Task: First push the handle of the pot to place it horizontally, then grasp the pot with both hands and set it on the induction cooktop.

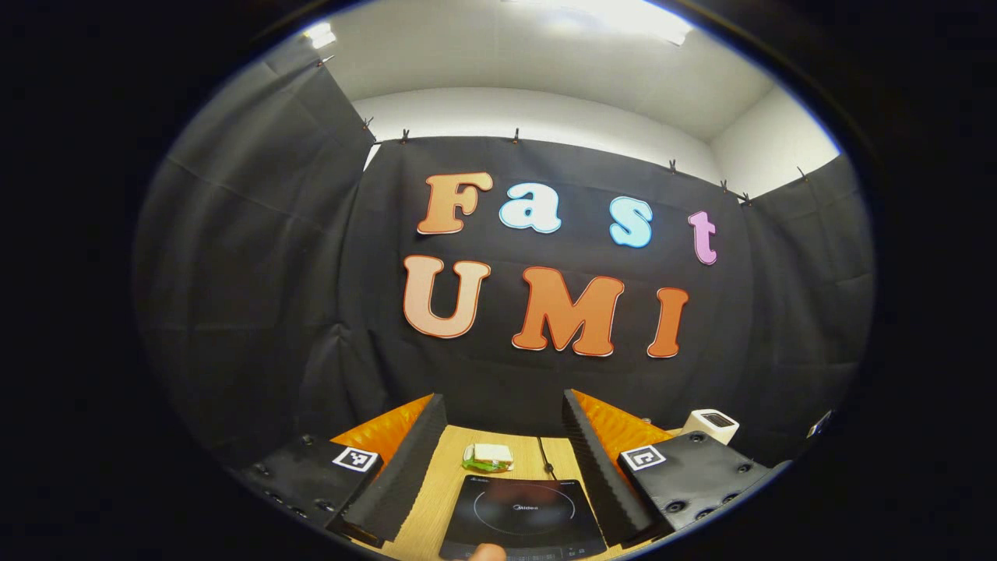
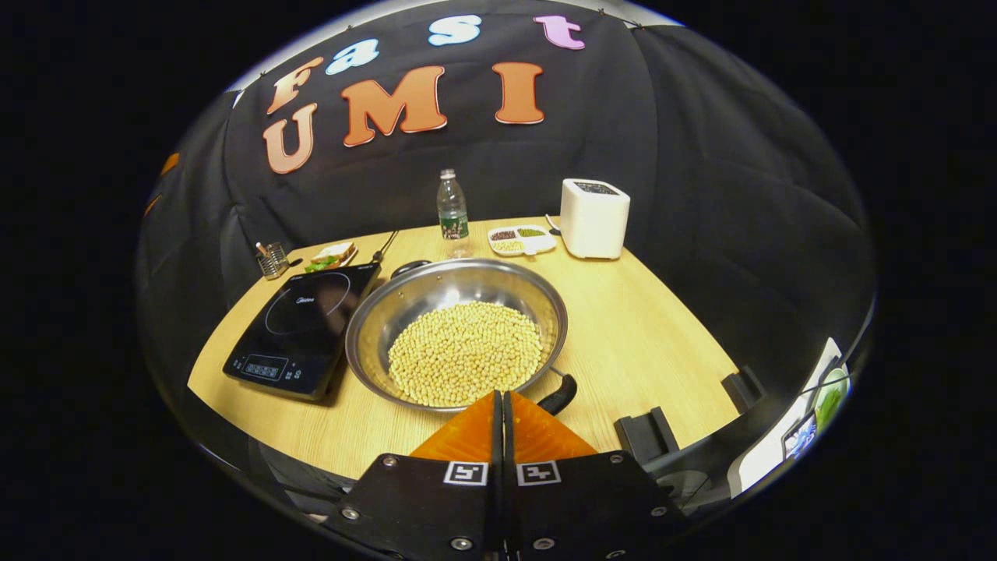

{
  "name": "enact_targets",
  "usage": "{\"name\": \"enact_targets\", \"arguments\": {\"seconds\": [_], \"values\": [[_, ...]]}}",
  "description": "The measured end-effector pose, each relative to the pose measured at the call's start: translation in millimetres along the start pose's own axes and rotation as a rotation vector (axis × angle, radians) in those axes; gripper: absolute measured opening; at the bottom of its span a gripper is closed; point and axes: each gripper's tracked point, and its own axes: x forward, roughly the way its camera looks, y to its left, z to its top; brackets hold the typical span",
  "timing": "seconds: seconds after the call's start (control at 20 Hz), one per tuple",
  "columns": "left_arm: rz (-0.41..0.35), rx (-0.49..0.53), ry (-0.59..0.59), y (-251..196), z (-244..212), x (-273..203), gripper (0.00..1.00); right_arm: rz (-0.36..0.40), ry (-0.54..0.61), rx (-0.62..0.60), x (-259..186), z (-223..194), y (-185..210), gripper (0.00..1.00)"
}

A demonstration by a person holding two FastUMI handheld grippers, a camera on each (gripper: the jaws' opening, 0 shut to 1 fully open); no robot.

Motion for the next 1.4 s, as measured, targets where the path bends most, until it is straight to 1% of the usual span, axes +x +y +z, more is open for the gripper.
{"name": "enact_targets", "arguments": {"seconds": [0.25, 0.5, 0.75, 0.95, 1.2, 1.4], "values": [[0.007, -0.019, 0.023, 4.4, -8.5, 4.8, 0.98, 0.024, 0.088, -0.009, 10.0, -29.4, 10.2, 0.00], [0.022, -0.025, 0.035, 9.8, -13.8, 10.8, 0.98, 0.038, 0.147, -0.009, 23.6, -44.9, 16.5, 0.00], [0.020, -0.023, 0.042, 6.8, -17.3, 17.9, 0.98, 0.042, 0.180, -0.014, 40.3, -47.6, 18.3, 0.00], [0.020, -0.005, 0.037, 3.7, -15.2, 24.7, 0.98, 0.056, 0.212, 0.016, 51.9, -52.1, 18.8, 0.00], [0.002, 0.002, 0.031, -9.5, -14.5, 32.2, 0.97, 0.045, 0.222, 0.080, 58.3, -50.0, 9.5, 0.00], [-0.012, 0.006, 0.039, -16.8, -17.4, 35.5, 0.98, 0.014, 0.208, 0.117, 64.7, -41.9, -5.0, 0.00]]}}
